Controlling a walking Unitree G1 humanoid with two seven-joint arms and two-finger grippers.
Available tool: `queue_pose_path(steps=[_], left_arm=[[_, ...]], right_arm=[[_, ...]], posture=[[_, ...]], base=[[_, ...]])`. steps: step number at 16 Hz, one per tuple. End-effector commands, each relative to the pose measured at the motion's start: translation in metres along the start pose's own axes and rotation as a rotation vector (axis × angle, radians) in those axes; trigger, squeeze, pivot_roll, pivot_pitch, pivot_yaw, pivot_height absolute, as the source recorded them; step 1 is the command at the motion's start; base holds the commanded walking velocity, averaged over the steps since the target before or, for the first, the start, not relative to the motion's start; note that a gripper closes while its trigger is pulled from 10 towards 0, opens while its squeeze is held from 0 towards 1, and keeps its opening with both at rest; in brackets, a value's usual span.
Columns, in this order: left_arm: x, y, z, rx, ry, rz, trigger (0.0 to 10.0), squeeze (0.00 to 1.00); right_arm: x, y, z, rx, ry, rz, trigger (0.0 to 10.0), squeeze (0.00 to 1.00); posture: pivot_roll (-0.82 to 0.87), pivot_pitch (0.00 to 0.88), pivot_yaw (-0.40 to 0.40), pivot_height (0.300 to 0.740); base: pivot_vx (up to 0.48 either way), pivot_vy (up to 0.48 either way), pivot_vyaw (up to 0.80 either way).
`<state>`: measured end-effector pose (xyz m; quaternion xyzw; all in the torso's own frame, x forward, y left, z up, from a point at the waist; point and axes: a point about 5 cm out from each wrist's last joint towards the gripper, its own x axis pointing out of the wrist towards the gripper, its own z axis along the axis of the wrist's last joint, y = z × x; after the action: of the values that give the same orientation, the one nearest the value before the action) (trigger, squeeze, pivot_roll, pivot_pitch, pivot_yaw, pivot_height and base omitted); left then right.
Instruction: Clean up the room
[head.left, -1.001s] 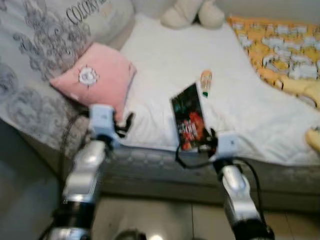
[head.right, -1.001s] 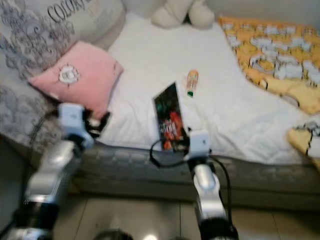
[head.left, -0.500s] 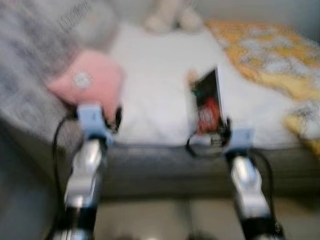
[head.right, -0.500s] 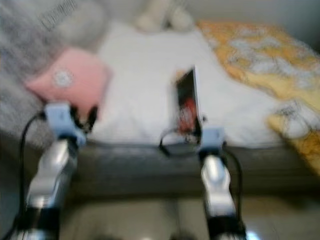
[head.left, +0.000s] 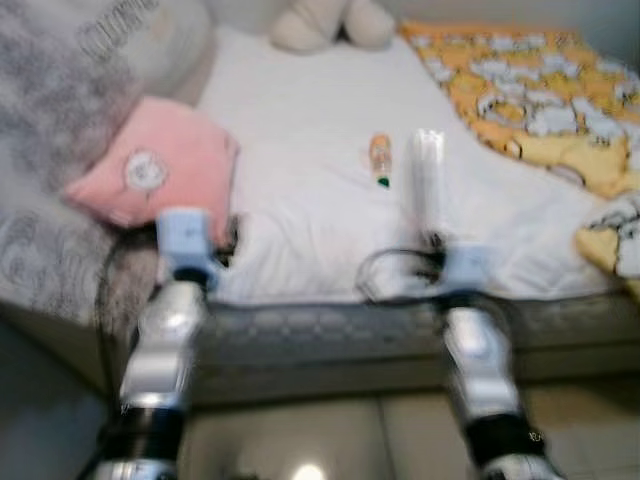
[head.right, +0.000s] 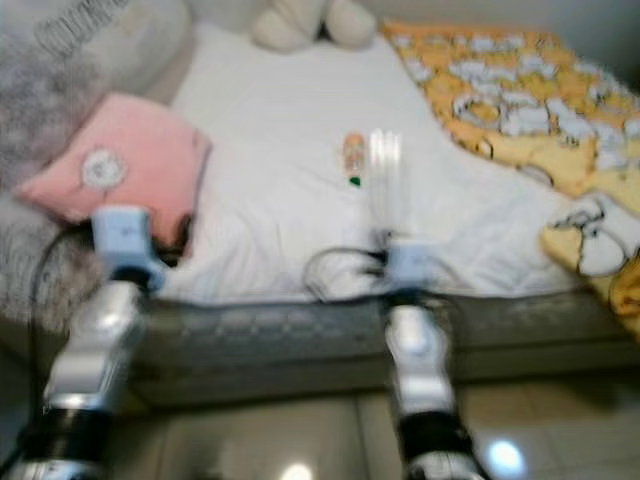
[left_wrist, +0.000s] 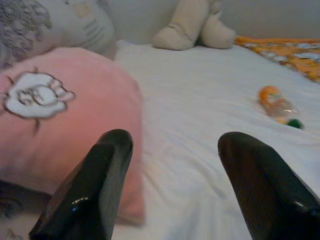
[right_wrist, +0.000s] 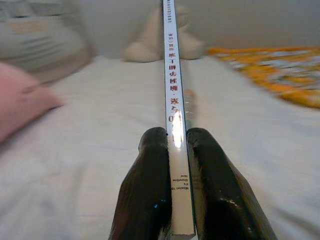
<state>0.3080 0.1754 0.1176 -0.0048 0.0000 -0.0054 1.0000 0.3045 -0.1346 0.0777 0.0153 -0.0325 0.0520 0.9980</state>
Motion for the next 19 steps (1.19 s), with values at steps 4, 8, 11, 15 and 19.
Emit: queue_pose_path(steps=[4,8,11,15,19], left_arm=[[0.001,-0.010,0.002,-0.020,-0.004,0.005,10.0,0.00],[0.001,-0.007,0.002,-0.018,0.002,0.020,10.0,0.00],[0.001,-0.008,0.004,0.019,0.011,-0.014,10.0,0.00],[-0.004,-0.015,0.007,0.013,0.002,-0.080,10.0,0.00],[-0.025,-0.014,0.005,0.047,0.016,-0.115,10.0,0.00]], right_arm=[[0.010,-0.008,0.010,0.000,-0.036,0.009,0.0,0.00],[0.018,-0.005,0.013,-0.002,-0.032,0.034,0.0,0.00],[0.023,-0.004,0.013,-0.002,-0.026,0.042,0.0,0.00],[0.029,0.000,0.010,-0.001,0.002,0.049,0.0,0.00],[0.053,0.005,0.024,0.028,0.019,0.069,0.0,0.00]], posture=[[0.00,0.000,-0.010,0.740],[0.02,0.000,-0.013,0.740],[0.04,0.000,-0.013,0.740],[0.07,0.000,-0.009,0.740],[0.12,0.000,-0.003,0.740]], base=[[0.399,0.092,0.00],[0.141,0.409,0.00],[0.166,0.418,0.00],[0.065,0.101,0.00],[0.000,0.000,0.00]])
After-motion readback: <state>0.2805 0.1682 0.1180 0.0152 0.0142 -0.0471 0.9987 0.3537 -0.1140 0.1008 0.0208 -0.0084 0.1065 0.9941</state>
